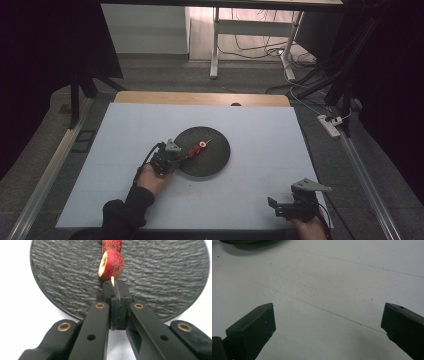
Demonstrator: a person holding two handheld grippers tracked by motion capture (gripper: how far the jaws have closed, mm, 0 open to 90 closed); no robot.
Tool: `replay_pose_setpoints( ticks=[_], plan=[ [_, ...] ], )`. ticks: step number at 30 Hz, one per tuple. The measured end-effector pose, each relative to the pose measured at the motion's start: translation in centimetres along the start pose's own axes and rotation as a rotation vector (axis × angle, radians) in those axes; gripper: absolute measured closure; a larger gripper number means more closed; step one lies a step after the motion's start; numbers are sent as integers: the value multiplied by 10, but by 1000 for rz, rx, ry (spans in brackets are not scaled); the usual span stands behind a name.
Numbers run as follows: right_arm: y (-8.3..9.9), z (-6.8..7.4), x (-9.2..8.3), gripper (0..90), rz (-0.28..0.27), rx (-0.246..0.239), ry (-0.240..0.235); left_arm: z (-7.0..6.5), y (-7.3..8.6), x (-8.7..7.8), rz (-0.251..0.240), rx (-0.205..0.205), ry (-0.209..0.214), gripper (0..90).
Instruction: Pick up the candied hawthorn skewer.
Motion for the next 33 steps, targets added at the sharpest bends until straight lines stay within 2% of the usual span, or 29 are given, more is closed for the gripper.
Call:
replay_pose_setpoints(
  ticks=[2,7,10,16,26,30,33],
  plan=[
    [0,0,0,0,0,0,-1,-1,-2,-5,-34,0,16,894],
    [0,0,0,0,-1,-1,-2,-4,-5,-13,-76,14,37,894],
    [0,0,0,0,-2,-1,-2,-6,-6,-18,-105,22,65,895],
    [0,0,0,0,-3,0,-4,-12,-6,-31,-163,62,101,894],
    [0,0,0,0,-5,0,-4,-14,-3,-54,-234,34,184,894],
    [0,0,0,0,-4,0,-4,-15,1,-70,-291,25,231,894],
    [0,1,0,0,-3,0,-5,-16,4,-79,-314,30,248,894]
  ],
)
Point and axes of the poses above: each handheld gripper's, and its own axes: x roughly forward along the jaws, y roughly out of its underside, z roughly to its left, the point moved 4 cm from there along x, roughly forward along the jaws
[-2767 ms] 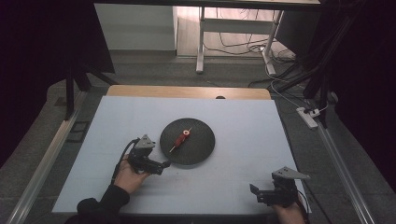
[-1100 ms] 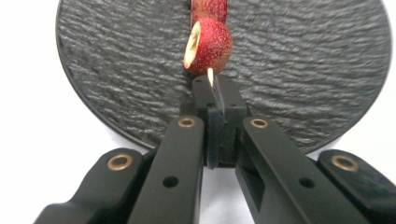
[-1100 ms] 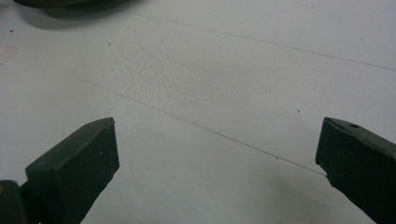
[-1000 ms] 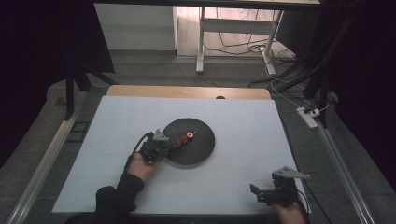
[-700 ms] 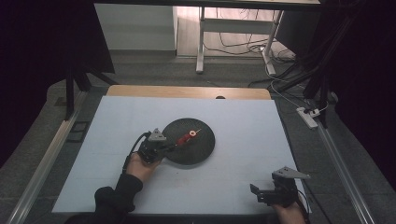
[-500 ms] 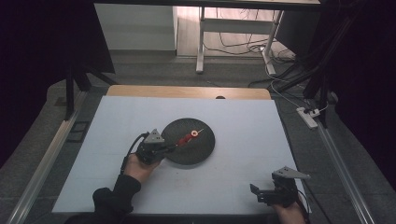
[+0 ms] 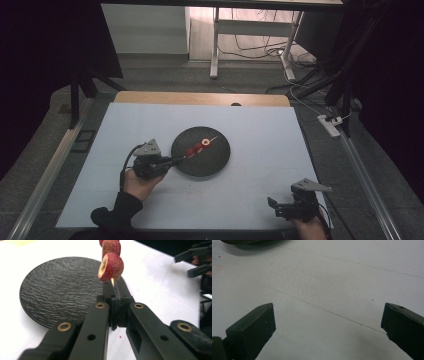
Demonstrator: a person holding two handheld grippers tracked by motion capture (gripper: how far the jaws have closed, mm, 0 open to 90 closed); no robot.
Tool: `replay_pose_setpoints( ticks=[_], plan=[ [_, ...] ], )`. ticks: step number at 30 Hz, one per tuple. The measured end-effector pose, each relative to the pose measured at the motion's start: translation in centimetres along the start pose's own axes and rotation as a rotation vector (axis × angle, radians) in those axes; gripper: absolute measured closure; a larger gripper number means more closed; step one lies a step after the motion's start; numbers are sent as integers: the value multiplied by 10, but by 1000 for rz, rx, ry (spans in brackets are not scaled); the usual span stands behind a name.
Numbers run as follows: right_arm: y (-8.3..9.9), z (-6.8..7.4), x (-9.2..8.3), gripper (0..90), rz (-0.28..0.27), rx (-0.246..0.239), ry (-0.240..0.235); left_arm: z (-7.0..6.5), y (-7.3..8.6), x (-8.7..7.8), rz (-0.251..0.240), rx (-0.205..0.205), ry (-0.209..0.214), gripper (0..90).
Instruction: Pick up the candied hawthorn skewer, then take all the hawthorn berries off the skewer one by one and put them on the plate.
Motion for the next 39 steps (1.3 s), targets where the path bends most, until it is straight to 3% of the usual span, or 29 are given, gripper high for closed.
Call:
replay_pose_setpoints(
  ticks=[5,13,19,33,39],
  plan=[
    [0,0,0,0,-1,-1,-2,-6,2,-10,-25,8,14,893],
    [0,0,0,0,0,-4,-4,-16,11,-33,-112,-2,59,893],
    [0,1,0,0,3,-4,-5,-20,17,-45,-141,-6,72,893],
    [0,0,0,0,-1,3,-15,-17,23,-42,-140,-16,60,893],
    [-1,-1,-4,0,-37,14,-27,-15,24,-39,-145,-22,60,893]
  ],
)
Point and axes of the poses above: each handheld gripper's, and its own axes: x roughly forward along the jaws, y roughly out of its underside, z roughly to its left, the point moved 4 cm from there along x, roughly forward along the jaws
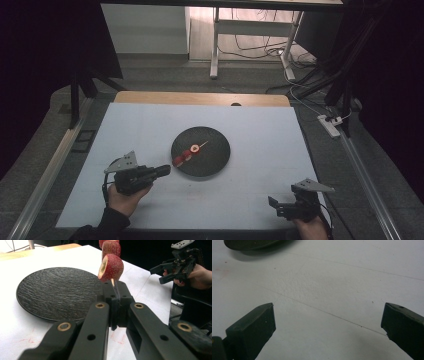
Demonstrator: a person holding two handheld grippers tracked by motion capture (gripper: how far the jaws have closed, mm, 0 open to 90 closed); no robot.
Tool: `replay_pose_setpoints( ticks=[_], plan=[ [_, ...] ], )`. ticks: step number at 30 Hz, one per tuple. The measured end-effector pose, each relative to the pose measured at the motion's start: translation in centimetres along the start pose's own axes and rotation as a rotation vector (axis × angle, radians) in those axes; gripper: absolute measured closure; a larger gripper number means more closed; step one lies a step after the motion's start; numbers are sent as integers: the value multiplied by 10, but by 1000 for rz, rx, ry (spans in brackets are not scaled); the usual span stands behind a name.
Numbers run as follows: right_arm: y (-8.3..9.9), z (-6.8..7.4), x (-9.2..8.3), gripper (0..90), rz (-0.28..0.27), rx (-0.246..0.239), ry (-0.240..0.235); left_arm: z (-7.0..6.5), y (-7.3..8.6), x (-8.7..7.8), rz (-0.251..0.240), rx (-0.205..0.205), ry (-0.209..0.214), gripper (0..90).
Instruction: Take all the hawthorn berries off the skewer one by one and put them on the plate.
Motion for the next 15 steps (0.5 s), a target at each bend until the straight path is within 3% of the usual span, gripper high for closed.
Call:
replay_pose_setpoints(
  ticks=[15],
  plan=[
    [-21,31,2,0,-135,-80,-136,2,0,8,5,9,-2,893]
  ],
)
Point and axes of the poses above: each handheld gripper's, and its own axes: x roughly forward along the jaws, y roughly out of its underside, z roughly to its left, the point moved 4 cm from there along x, roughly forward along the jaws
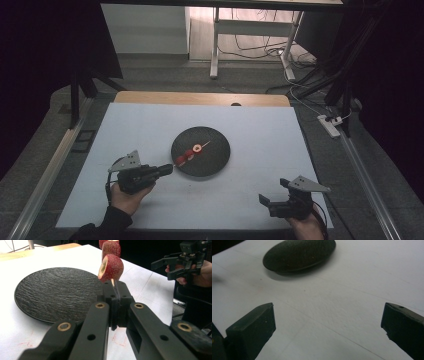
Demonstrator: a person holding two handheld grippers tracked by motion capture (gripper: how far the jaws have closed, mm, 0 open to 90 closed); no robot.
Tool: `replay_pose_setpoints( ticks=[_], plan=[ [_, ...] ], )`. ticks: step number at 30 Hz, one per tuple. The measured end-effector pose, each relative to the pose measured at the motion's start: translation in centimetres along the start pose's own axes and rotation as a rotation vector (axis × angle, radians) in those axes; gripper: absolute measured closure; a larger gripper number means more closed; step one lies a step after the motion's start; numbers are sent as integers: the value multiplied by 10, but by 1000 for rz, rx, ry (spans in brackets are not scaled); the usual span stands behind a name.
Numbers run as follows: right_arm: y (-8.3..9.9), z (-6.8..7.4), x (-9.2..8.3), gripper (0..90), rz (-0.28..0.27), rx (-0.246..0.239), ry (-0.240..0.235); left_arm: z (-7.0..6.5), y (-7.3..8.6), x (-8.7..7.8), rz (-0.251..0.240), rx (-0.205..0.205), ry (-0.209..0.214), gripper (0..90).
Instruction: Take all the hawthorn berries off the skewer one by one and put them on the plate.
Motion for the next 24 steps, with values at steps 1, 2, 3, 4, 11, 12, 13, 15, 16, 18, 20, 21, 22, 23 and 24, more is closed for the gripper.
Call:
replay_pose_setpoints(
  ticks=[1,2,3,4,11,12,13,15,16,18,20,21,22,23,24],
  plan=[
    [-1,2,1,0,-2,-7,-9,0,0,0,0,0,0,893],
    [-2,4,2,0,-13,-9,-19,0,0,1,0,-3,2,893],
    [-4,5,3,0,-20,-10,-26,1,0,1,-2,-5,3,893],
    [-5,5,4,0,-25,-10,-35,1,0,2,-6,-9,7,893],
    [-19,11,11,0,-90,36,-130,1,-1,4,-15,-6,18,893],
    [-21,12,12,0,-90,34,-138,0,-1,4,-15,-5,18,893],
    [-23,13,13,0,-86,30,-146,0,-1,4,-15,-5,18,893],
    [-28,17,16,0,-73,19,-165,0,-1,5,-13,-6,23,893],
    [-30,19,18,0,-67,11,-176,0,-1,5,-13,-6,23,893],
    [-36,23,23,0,-64,-9,-189,-1,0,7,-8,-2,28,893],
    [-39,25,25,0,-63,-19,-195,-2,0,7,-8,-2,31,893],
    [-44,30,31,0,-59,-30,-205,-2,0,8,-7,-1,34,893],
    [-46,32,33,0,-60,-33,-213,-3,0,9,-7,1,37,893],
    [-46,32,33,0,-60,-33,-213,-3,0,10,-4,5,38,893],
    [-51,36,39,0,-66,-27,-242,-4,0,10,-4,6,40,893]
  ],
)
Point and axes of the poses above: each handheld gripper's, and its own axes: x roughly forward along the jaws, y roughly out of its underside, z roughly to its left, the point moved 4 cm from there along x, roughly forward along the jaws
